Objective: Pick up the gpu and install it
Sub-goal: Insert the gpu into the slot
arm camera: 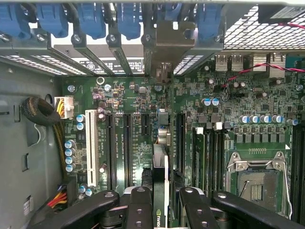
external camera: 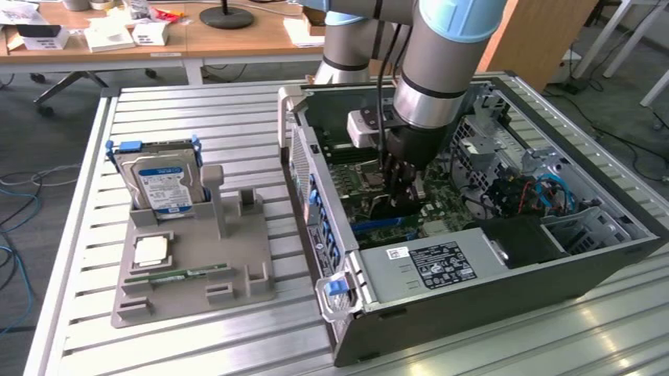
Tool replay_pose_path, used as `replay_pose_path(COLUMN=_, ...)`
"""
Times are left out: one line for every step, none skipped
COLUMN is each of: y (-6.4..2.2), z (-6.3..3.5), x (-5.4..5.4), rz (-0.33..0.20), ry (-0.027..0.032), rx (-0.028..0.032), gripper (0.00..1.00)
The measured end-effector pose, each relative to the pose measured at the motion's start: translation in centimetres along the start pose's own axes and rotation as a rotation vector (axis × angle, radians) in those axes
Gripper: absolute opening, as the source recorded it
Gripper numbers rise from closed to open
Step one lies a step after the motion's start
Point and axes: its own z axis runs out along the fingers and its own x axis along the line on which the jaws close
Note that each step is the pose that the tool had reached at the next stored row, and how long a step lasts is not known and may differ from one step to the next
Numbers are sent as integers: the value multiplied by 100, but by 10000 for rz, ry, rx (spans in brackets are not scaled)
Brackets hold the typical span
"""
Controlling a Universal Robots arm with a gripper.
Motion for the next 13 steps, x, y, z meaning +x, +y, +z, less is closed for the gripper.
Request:
replay_pose_path(y=5, z=1, x=0, rz=-2, ry=-1, rx=0, gripper=27)
replay_pose_path(y=9, z=1, x=0, rz=-2, ry=-1, rx=0, gripper=27)
replay_pose_path(y=9, z=1, x=0, rz=-4, ry=0, rx=-1, gripper=27)
replay_pose_path(y=9, z=0, x=1, rz=-4, ry=3, rx=-2, gripper=27)
replay_pose_path(y=10, z=4, x=1, rz=-4, ry=1, rx=-1, gripper=27)
replay_pose_path(y=10, z=12, x=2, rz=-4, ry=1, rx=-1, gripper=27)
replay_pose_path(y=10, z=20, x=2, rz=-3, ry=1, rx=-1, gripper=27)
replay_pose_path(y=10, z=26, x=2, rz=-3, ry=2, rx=-2, gripper=27)
replay_pose_path(y=10, z=32, x=2, rz=-3, ry=1, rx=-1, gripper=27)
replay_pose_path(y=10, z=37, x=2, rz=-3, ry=2, rx=-1, gripper=27)
replay_pose_path(y=10, z=43, x=2, rz=-3, ry=1, rx=-1, gripper=27)
replay_pose_path(y=10, z=50, x=2, rz=-3, ry=2, rx=-1, gripper=27)
replay_pose_path(y=11, z=56, x=2, rz=-3, ry=2, rx=-1, gripper=27)
